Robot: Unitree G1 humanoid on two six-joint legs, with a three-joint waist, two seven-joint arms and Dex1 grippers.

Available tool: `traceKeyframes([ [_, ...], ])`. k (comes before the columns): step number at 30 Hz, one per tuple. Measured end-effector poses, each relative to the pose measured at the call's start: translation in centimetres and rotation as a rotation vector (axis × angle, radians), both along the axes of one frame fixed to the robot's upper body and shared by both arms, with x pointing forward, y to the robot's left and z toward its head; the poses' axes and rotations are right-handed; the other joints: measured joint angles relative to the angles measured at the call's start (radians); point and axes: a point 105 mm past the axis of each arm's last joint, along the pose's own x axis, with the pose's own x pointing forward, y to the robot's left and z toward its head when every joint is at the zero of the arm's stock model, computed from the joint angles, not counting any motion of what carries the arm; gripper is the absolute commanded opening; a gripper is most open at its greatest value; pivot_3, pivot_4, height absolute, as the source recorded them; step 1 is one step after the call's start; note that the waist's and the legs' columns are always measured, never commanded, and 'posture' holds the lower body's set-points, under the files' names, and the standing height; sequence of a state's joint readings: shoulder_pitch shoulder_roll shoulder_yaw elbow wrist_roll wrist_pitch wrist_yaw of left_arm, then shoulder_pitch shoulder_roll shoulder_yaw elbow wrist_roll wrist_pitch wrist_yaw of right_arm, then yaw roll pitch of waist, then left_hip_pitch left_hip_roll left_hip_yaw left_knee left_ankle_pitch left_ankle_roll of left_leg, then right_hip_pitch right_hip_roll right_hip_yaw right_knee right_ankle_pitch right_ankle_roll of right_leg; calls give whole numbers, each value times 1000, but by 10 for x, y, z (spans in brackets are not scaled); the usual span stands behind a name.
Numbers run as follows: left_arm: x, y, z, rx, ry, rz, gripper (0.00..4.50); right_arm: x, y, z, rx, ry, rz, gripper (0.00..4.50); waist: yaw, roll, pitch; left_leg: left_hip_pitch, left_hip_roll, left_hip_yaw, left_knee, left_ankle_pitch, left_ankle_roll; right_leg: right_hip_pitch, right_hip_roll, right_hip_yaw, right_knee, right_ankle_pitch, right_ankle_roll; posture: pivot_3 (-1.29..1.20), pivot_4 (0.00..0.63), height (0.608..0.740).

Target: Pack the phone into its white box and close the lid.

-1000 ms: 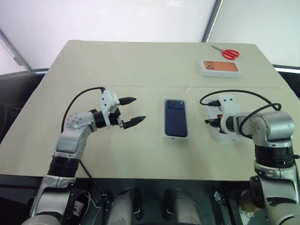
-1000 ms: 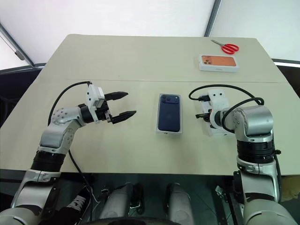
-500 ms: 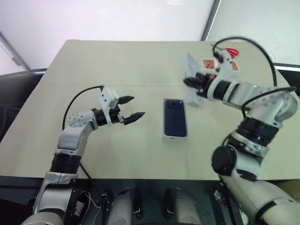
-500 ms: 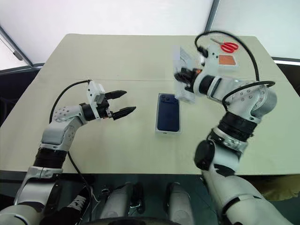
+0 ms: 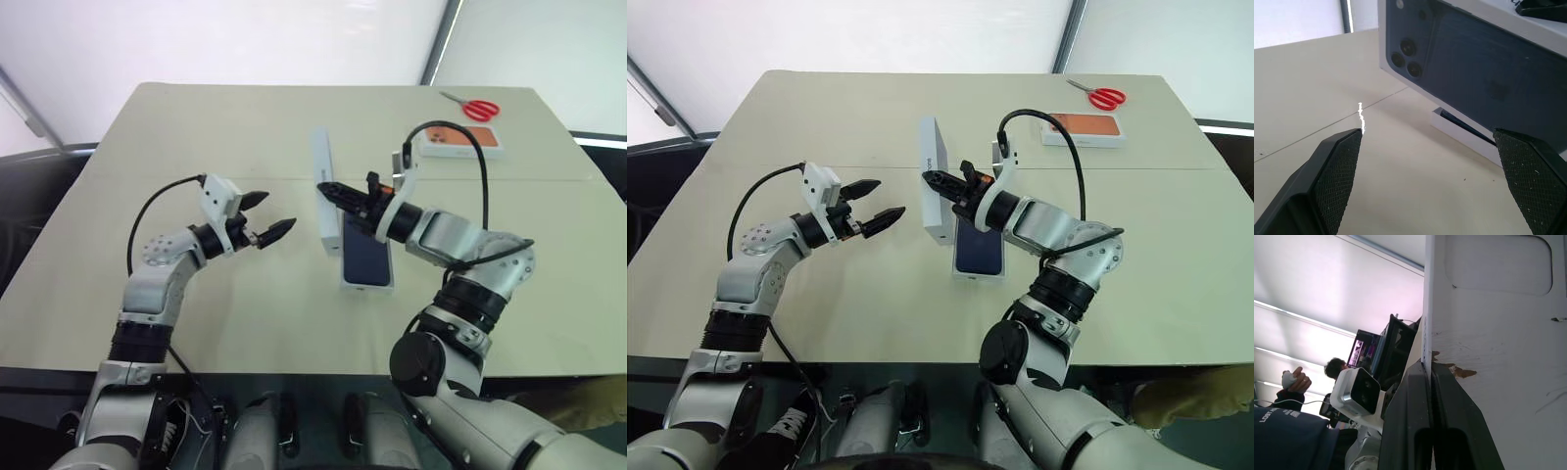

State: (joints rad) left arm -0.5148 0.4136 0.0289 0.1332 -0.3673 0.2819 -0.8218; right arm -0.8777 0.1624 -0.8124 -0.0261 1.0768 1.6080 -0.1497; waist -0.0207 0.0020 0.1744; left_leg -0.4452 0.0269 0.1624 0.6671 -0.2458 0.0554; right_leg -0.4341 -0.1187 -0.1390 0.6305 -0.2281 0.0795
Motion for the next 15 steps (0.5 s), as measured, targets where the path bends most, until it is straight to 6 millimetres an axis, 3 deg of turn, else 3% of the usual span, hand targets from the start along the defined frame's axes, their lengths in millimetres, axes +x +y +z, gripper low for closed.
traceKeyframes([
  [4,0,-1,-1,-15,21,8,3266,-3,0,-4,-13,20,4,0,-2,0,0,0,0,0,0,0,0,0,0,0,0,0,0,0,150,738],
  [10,-3,-3,-6,-29,53,4,257,-13,-5,-33,-20,103,10,0,3,0,0,1,0,0,0,0,0,1,0,0,-1,0,0,0,150,738],
  [11,-3,-3,-7,-31,57,5,73,-14,-6,-33,-4,106,4,0,1,0,0,1,0,0,0,0,1,1,0,1,-1,0,0,0,150,738],
  [15,-3,-5,-9,-41,63,8,73,-20,4,-35,11,118,34,0,0,0,-1,2,1,0,-1,0,0,2,1,0,-1,0,0,0,150,738],
])
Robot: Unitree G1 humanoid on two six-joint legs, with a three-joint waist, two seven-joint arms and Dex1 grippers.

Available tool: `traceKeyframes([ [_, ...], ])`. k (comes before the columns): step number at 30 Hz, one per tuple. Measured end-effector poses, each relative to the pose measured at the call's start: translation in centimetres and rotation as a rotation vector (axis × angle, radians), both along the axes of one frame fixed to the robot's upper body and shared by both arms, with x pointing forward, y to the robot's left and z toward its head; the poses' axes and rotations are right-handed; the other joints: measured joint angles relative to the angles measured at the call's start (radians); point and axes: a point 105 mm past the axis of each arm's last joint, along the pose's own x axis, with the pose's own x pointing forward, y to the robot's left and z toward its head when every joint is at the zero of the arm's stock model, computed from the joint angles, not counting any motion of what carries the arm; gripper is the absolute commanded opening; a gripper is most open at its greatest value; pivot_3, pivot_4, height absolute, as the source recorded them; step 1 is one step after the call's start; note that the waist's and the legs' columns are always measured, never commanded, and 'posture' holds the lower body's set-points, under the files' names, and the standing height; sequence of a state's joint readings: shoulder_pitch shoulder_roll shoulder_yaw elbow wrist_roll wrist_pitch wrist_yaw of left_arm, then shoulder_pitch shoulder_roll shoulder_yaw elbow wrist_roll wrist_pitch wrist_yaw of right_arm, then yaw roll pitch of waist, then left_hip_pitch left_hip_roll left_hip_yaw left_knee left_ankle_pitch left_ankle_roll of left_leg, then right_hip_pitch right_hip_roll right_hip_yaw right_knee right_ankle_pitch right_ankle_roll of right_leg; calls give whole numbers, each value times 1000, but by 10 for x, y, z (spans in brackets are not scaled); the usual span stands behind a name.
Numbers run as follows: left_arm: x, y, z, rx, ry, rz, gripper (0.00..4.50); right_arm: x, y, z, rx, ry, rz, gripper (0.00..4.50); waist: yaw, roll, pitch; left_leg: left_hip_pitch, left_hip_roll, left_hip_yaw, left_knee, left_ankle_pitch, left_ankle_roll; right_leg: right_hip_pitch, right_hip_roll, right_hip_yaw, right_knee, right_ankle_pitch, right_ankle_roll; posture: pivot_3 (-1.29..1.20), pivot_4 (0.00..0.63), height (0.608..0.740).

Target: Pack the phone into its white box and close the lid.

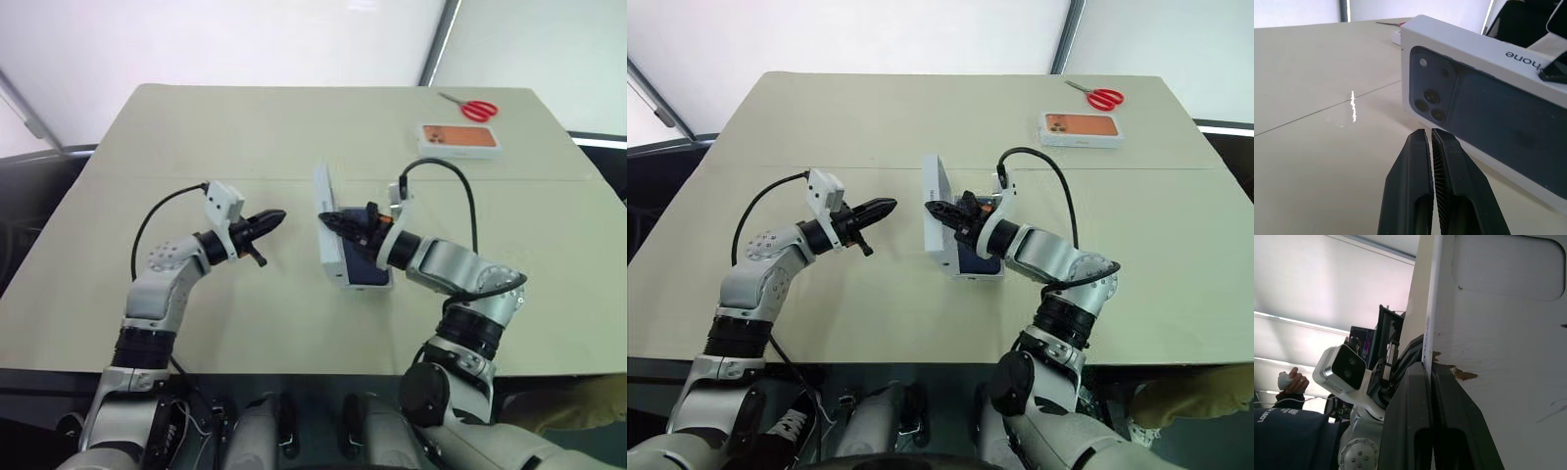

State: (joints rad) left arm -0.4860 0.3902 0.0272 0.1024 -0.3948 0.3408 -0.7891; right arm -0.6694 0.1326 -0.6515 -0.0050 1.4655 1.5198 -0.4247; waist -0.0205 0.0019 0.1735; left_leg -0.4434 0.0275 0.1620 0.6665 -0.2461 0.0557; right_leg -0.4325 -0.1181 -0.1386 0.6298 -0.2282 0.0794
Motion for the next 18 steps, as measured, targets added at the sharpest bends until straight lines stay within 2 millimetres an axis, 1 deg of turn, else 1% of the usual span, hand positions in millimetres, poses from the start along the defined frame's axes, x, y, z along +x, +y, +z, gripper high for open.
traceKeyframes([
  [2,1,0,0,0,1,6,73,-3,6,-2,15,16,11,0,0,0,0,0,0,0,0,0,0,0,0,0,0,0,0,0,150,738],
  [4,0,-1,-1,-4,5,4,73,-1,9,0,29,41,-10,0,0,0,0,0,0,0,0,0,0,0,0,0,0,0,0,0,150,738],
  [9,0,-2,0,-13,6,0,73,2,20,16,99,84,-21,0,0,0,0,0,0,0,0,0,0,0,0,0,0,0,0,0,150,738],
  [11,0,-2,0,-13,7,-2,73,4,20,21,106,93,-27,0,1,0,0,-1,0,0,0,0,0,0,0,0,0,0,0,0,150,738],
  [13,-1,-3,-2,-11,10,-7,73,6,14,21,82,95,-42,0,2,0,0,-1,-1,0,0,0,0,0,0,0,0,0,0,0,150,738],
  [15,-1,-4,-2,-13,11,-8,73,5,9,14,66,111,-52,0,3,0,0,0,0,0,0,0,0,0,0,0,0,0,0,0,150,738],
  [18,-1,-5,-2,-12,12,-7,73,2,1,-10,32,167,-71,0,2,0,0,-1,0,0,0,0,0,0,0,0,0,0,0,0,150,738],
])
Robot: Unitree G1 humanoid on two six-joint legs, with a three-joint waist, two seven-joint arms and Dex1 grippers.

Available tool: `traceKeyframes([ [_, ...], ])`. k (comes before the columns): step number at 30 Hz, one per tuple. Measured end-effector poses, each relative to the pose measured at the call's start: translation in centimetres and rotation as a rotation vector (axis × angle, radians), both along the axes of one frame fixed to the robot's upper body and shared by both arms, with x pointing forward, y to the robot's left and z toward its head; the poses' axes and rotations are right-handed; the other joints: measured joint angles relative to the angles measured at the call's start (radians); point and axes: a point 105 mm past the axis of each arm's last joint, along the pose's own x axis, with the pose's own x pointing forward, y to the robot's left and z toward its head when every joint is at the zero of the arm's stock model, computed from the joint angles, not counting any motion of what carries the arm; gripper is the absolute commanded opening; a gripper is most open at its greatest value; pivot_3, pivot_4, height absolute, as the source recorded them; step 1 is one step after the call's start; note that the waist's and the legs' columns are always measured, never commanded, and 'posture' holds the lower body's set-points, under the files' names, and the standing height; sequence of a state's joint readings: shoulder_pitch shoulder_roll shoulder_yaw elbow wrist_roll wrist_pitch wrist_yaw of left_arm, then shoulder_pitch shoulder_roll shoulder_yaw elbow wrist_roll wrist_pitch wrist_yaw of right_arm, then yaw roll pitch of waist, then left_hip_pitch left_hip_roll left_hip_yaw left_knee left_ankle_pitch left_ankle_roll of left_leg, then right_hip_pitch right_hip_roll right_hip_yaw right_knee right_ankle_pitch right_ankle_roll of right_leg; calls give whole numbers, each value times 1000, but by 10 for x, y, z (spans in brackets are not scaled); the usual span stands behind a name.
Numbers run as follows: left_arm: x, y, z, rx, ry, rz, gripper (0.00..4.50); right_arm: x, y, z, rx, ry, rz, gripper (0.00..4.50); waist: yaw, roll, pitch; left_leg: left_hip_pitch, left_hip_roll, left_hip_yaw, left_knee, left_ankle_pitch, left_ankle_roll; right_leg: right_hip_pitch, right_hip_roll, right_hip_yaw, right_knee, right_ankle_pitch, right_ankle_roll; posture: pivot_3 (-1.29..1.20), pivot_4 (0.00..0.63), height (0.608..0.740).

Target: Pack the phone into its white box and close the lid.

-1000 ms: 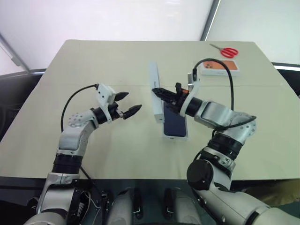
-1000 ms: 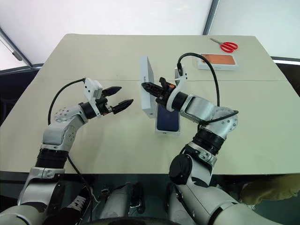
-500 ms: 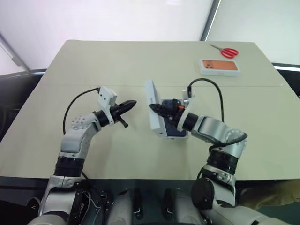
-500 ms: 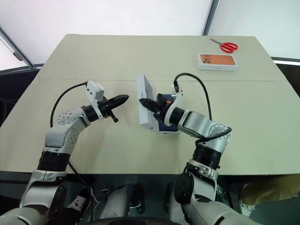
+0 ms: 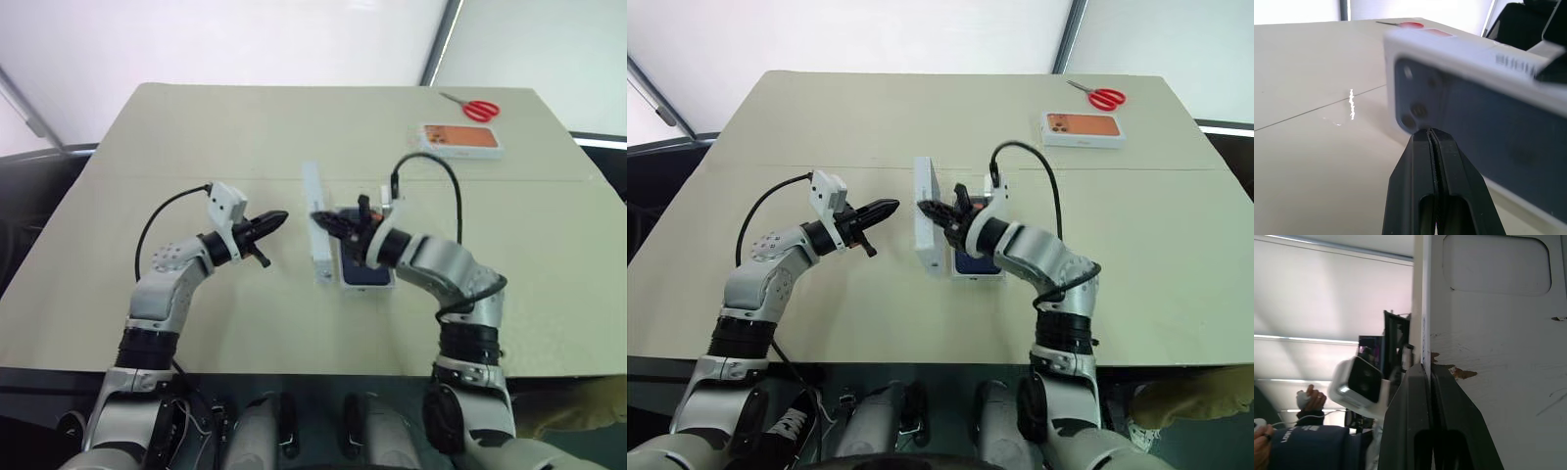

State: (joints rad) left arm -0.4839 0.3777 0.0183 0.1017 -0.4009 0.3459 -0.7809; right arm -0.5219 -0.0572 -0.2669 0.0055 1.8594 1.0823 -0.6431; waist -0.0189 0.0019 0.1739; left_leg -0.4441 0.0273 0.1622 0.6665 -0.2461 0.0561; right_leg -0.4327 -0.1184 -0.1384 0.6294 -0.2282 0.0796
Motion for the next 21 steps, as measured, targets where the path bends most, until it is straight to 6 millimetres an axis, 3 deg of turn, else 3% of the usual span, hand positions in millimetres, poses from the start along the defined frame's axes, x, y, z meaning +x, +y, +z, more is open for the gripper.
traceKeyframes([
  [8,-7,-25,-21,-31,56,-29,73,6,1,-2,28,8,-43,0,4,0,0,0,0,0,0,0,0,0,0,0,0,0,0,0,150,738],
  [11,-7,-37,-23,-49,63,-37,0,11,-5,-3,32,3,-74,956,8,0,0,0,0,0,1,0,1,1,0,0,0,0,0,0,150,738],
  [17,-3,-56,-22,-61,60,-53,0,14,-19,-5,-69,-69,-92,3970,5,0,0,0,0,0,1,-2,4,0,0,0,0,0,0,0,150,738],
  [21,2,-61,-21,-65,58,-56,0,23,-60,5,-335,-274,-153,3970,9,0,0,-1,-1,0,2,-4,7,0,-1,0,-1,0,0,0,150,738],
])
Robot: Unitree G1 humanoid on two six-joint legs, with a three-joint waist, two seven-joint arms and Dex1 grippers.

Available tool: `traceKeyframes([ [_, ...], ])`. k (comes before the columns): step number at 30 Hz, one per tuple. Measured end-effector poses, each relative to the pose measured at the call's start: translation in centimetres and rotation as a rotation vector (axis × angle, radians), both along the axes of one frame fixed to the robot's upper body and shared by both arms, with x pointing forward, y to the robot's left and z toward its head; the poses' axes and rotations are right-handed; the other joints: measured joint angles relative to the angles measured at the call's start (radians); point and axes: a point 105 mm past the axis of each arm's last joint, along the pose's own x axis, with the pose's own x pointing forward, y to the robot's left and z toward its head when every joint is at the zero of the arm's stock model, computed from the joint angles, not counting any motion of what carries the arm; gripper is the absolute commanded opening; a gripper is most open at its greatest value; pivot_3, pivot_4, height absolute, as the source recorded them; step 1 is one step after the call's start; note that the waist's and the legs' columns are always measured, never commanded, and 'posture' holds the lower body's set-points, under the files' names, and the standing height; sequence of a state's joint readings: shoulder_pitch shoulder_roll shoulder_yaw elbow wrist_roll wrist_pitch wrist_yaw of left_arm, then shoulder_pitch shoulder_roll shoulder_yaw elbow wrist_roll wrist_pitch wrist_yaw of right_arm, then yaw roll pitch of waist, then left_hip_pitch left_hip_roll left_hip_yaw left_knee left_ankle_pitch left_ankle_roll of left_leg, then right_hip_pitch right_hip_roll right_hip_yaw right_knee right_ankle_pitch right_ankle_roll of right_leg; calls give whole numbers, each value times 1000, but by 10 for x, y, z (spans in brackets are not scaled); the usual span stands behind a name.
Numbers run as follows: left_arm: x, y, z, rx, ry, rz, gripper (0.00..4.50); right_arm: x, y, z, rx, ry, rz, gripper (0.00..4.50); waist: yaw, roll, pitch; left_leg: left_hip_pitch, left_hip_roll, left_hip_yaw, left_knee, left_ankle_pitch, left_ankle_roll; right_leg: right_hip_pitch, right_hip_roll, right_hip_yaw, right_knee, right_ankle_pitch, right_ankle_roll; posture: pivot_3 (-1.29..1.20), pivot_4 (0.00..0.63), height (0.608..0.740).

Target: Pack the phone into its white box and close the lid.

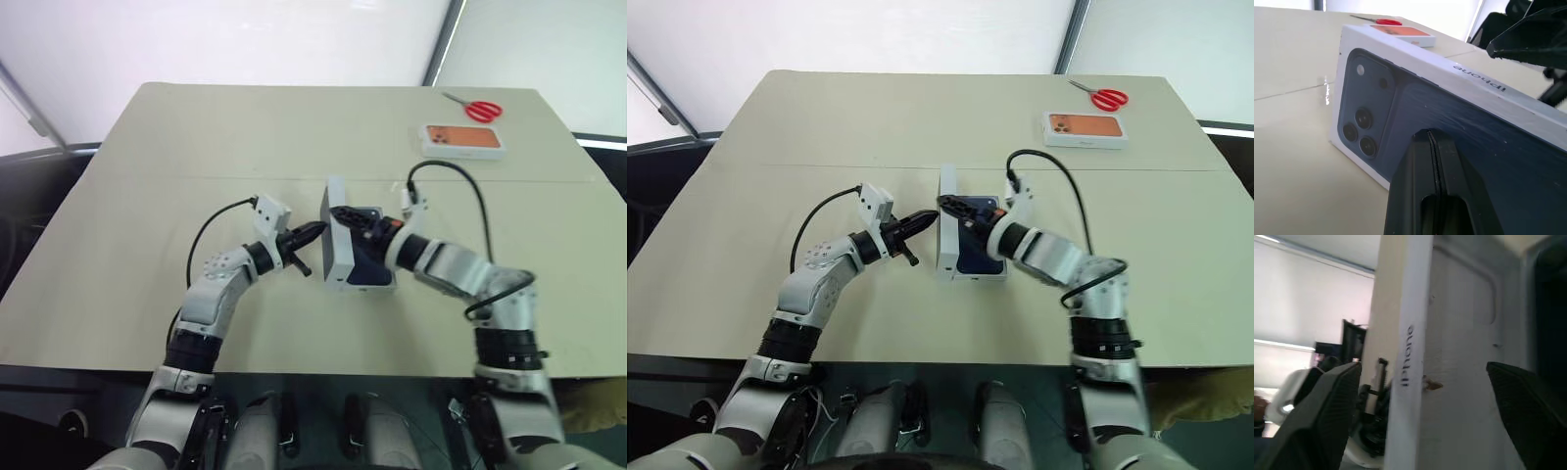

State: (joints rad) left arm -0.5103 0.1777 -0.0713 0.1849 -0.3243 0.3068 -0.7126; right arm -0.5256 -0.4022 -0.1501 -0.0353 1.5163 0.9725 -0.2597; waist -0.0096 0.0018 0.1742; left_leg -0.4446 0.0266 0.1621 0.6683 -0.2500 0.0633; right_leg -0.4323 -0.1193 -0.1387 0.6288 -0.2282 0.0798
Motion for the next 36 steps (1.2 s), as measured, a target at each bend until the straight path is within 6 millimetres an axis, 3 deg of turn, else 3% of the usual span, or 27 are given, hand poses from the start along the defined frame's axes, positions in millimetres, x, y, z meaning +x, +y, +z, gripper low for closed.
traceKeyframes([
  [4,6,-9,1,-13,7,-7,0,14,-47,25,-100,-163,-117,3970,0,0,0,0,1,0,0,0,1,0,1,0,0,0,0,0,150,738],
  [8,10,-22,1,-16,6,-32,0,17,-72,23,-364,-289,-149,3970,-1,-1,0,0,1,0,0,-1,1,0,1,0,-1,0,0,0,150,738],
  [9,10,-26,1,-13,2,-41,0,17,-73,20,-394,-306,-144,3747,-2,-1,0,0,1,0,0,-1,1,0,1,0,-1,0,0,0,150,738],
  [11,10,-40,2,-17,0,-70,0,17,-78,8,-552,-348,-116,3096,-1,-1,1,0,0,0,0,0,1,0,0,0,0,0,0,0,150,738],
  [15,10,-50,4,-19,-8,-98,0,14,-80,-12,-926,-505,10,1024,-1,-1,1,0,0,0,0,-1,1,0,0,0,-1,0,1,0,150,738],
  [17,11,-47,4,-12,-11,-97,0,12,-79,-18,-1004,-547,52,59,-4,-1,1,0,1,0,0,2,-3,0,0,0,0,0,0,0,150,738],
  [31,10,12,-12,107,33,3,0,9,-51,-30,-1037,-638,180,59,1,-2,1,1,1,0,1,3,-5,1,-1,-1,0,0,0,0,150,738],
  [36,5,1,-26,103,84,-17,0,11,-47,-29,-1045,-645,192,59,3,-2,1,1,1,-1,1,3,-6,1,-1,-1,0,0,0,0,150,738],
])
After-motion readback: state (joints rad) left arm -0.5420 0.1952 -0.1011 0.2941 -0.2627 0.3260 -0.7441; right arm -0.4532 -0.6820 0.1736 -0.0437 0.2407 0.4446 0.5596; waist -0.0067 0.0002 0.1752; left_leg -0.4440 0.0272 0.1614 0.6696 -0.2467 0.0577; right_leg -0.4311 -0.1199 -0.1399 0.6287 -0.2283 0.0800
